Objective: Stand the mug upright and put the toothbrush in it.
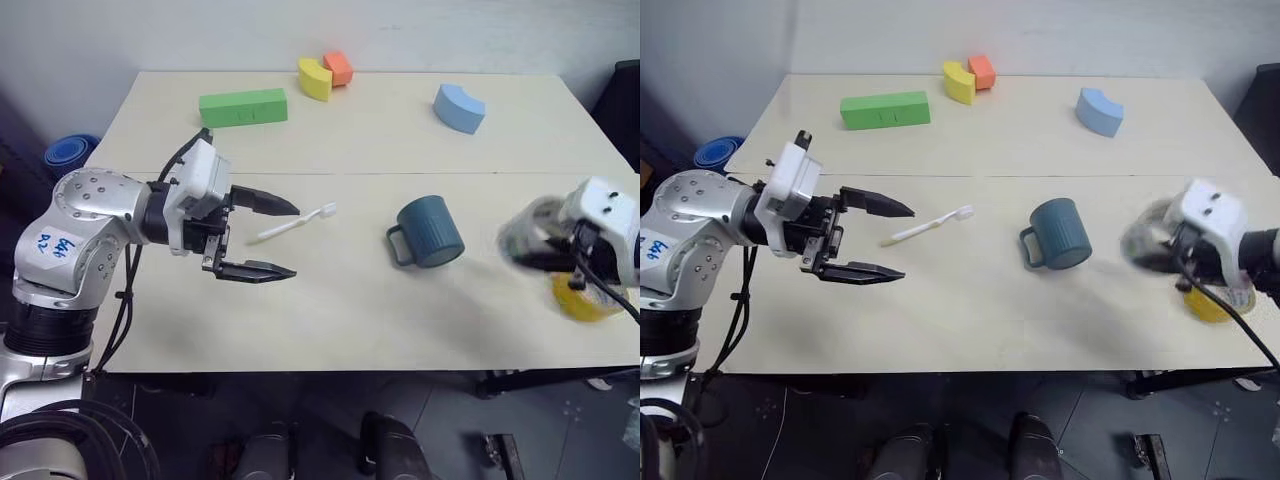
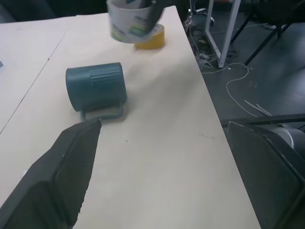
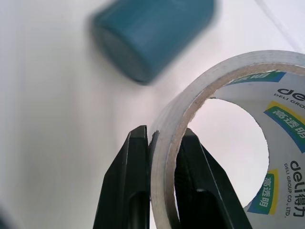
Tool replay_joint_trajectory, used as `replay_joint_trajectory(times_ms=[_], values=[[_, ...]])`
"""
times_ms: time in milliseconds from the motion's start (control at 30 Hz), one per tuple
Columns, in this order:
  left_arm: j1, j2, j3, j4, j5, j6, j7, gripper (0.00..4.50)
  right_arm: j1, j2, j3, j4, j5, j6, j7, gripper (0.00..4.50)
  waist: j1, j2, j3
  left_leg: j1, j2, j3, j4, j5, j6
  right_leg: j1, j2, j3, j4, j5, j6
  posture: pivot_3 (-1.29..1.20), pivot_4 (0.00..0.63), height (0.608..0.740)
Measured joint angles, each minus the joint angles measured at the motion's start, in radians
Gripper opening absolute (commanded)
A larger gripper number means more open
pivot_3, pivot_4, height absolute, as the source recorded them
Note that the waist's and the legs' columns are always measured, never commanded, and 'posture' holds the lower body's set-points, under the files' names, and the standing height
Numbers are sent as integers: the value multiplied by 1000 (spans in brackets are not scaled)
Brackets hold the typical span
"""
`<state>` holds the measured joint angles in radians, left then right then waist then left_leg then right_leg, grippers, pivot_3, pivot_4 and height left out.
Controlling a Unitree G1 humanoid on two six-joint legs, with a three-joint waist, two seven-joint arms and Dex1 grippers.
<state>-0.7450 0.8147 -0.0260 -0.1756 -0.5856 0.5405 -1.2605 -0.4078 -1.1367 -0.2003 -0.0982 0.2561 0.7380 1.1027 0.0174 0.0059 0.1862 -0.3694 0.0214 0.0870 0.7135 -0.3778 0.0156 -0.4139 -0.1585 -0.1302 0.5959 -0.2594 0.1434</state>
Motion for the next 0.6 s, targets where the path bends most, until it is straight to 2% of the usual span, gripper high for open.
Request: replay_joint_trajectory(times_ms=[67, 133, 167, 267, 367, 433, 600], values=[[-25, -24, -17, 13, 4, -4, 0, 4500, -63, 63, 63, 105, -45, -37, -67, 298, -4, 0, 0, -1, 0, 1, 0, 0, 0, 0, 0, 0, -1, 0, 0, 0, 150, 740], [-32, -29, -20, 15, 5, -7, -1, 4500, -86, 85, 105, 161, -71, -50, -96, 1037, -3, 0, 0, -1, 0, 1, 0, 0, 0, 0, 0, 0, -1, 0, 0, 0, 150, 740], [-36, -30, -22, 19, 7, -8, -1, 4500, -103, 93, 145, 212, -98, -62, -120, 1209, -2, 1, 0, -1, 0, 0, 0, 0, 0, 0, 0, 0, -1, 0, 0, 0, 150, 740], [-36, -30, -22, 25, 9, -7, 0, 4500, -167, 119, 195, 385, -164, -83, -185, 2162, 1, 1, 0, -2, 0, 0, -1, 0, 0, -1, 0, -1, -1, 0, 0, 0, 150, 740], [-36, -25, -22, 23, 9, -3, 1, 4500, -211, 121, 195, 372, -164, -78, -187, 2965, -5, 1, 0, -1, 0, 0, -2, 0, 0, -1, 0, -1, -1, 0, 0, 0, 150, 740], [-34, -20, -21, 18, 9, 2, 3, 4500, -223, 116, 194, 331, -161, -60, -182, 2965, -8, 1, 0, -1, 0, 0, -2, 0, 0, -1, 0, -1, -1, 0, 0, 0, 150, 740], [-2, 3, 11, -17, 1, 24, 16, 4500, -323, 83, 163, 108, -100, 127, -180, 2965, -18, 2, 1, -1, 1, 0, -2, 0, 0, -1, 0, -1, 0, 0, 0, 0, 150, 740]])
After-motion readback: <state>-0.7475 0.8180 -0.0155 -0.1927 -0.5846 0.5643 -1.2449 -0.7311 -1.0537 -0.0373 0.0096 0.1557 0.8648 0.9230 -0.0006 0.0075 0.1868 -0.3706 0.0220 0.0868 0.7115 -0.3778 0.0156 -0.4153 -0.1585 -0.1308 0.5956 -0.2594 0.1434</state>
